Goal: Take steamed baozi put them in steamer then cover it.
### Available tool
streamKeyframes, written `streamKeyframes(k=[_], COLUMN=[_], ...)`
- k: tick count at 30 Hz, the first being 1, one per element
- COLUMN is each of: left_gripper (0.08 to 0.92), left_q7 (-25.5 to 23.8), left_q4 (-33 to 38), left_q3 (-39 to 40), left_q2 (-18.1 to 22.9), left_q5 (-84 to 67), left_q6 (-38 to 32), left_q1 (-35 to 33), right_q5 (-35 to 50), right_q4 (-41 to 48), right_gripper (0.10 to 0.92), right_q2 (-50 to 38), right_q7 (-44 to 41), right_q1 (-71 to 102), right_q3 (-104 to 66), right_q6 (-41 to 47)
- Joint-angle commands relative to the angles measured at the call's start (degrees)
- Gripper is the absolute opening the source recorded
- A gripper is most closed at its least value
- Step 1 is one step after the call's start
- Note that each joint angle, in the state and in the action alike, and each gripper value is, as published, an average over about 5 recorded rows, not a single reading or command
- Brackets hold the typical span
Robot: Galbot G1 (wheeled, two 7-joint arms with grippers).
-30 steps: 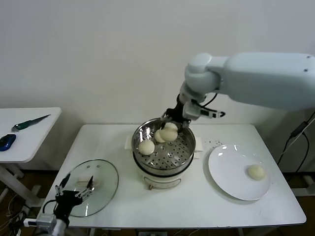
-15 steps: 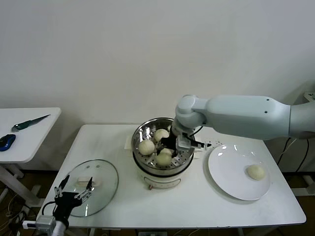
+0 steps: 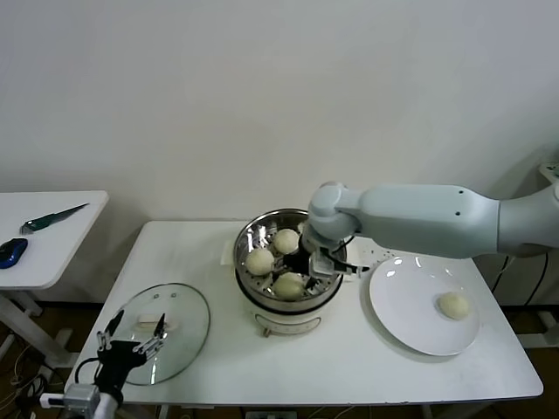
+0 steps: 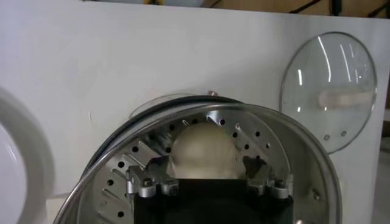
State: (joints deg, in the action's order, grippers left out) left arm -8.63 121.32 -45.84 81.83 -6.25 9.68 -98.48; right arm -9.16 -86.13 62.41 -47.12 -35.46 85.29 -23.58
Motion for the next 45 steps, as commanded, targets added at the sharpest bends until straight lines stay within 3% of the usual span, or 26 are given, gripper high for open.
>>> streamKeyframes(k=[1,11,16,22,30,37,45], left_gripper=[0.823,0.823,0.823,0.823,0.823,0.823,0.823], left_q7=[0.0,-0.03,-0.03,0.15,1.71,2.24,2.14], left_q4=[0.06,0.27,0.22,0.27,0.19,0.01,-0.68], left_q3=[-0.08,0.02,0.09,0.44,0.52,0.19,0.19], left_q2=[0.05,-0.13,-0.65,-1.3,-1.63,-1.74,-1.35], left_q5=[0.05,-0.21,-1.14,-2.69,-4.21,-4.67,-4.25], left_q6=[0.03,-0.13,-0.13,-0.44,-1.15,-0.57,-0.87], left_q1=[0.04,-0.2,0.23,0.59,1.48,1.47,1.63], right_q5=[3.71,28.23,42.23,38.69,30.43,23.87,20.33], right_q4=[1.28,14.2,13.95,9.71,9.3,14.44,23.79], right_gripper=[0.822,0.823,0.823,0.823,0.823,0.823,0.823], right_q2=[-0.22,-8.16,-16.83,-30.59,-43.37,-44.08,-37.61], right_q7=[-0.93,-7.6,-14.02,-13.41,-10.34,-9.09,-9.2], right_q1=[-3.84,-25.59,-35.63,-36.2,-12.71,12.8,20.57], right_q3=[-0.2,10.17,25.86,38.59,23.64,-0.96,-9.08], right_q6=[-1.05,-2.83,10.58,20.35,27.59,28.95,27.49])
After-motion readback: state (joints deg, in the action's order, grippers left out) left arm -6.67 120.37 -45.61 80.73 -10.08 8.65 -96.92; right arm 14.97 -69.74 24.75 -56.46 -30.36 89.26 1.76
